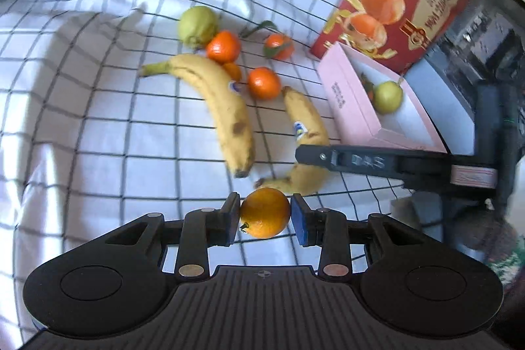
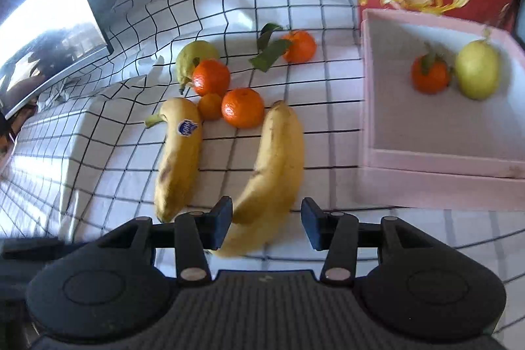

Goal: Organize fruits
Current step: 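Grasp a small orange tangerine with the left gripper while the right gripper withdraws, then grasp the yellow banana with the right gripper while the left gripper carries the tangerine to the pink box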

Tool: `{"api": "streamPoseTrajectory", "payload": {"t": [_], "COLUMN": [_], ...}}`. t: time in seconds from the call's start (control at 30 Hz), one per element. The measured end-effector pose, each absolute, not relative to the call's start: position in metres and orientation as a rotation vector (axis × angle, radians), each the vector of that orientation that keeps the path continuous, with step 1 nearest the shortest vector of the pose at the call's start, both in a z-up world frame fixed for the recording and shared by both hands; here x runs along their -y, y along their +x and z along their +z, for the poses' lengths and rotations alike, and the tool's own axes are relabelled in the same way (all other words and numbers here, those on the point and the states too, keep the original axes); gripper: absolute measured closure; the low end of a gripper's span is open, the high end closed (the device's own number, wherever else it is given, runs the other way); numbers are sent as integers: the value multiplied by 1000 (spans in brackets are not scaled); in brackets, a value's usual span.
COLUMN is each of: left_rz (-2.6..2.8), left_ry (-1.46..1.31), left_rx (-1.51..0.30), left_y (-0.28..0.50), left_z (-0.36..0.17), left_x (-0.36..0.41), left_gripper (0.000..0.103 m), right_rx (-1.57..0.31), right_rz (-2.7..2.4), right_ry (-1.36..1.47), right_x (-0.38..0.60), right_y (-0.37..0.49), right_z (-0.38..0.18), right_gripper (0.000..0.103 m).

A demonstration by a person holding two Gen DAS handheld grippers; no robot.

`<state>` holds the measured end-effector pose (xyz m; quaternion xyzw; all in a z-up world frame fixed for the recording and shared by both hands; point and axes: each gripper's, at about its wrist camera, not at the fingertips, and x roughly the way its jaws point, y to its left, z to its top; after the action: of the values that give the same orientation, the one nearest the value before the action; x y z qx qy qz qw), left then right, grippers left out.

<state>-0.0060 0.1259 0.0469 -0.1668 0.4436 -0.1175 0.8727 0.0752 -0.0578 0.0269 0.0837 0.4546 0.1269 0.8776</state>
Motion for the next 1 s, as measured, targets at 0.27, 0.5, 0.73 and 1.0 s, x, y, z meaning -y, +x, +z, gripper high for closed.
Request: {"api": "streamPoseTrajectory", "payload": {"t": [0.27,0.5,0.73,1.0], "left_rz": [-159,-199,-257,-259], "left_ry": [-428,-444,-413,-404], "left_rx": [-927,-958,-962,-982], "left_y": [-15,-7,-5,-14], "left_z": [44,39,42,40], "left_x": [-155,-144,-117,-109], "left_gripper": [65,65,65,65], "right_rx": [-940,-972,-988,-931], "right_rz": [175,264,327,371], "right_ry": [80,49,-35,-96], "right_x": [38,57,87,94], "right_y": [95,65,3,-18], "right_z": [13,17,21,21], "right_gripper": [53,63,66,65]}}
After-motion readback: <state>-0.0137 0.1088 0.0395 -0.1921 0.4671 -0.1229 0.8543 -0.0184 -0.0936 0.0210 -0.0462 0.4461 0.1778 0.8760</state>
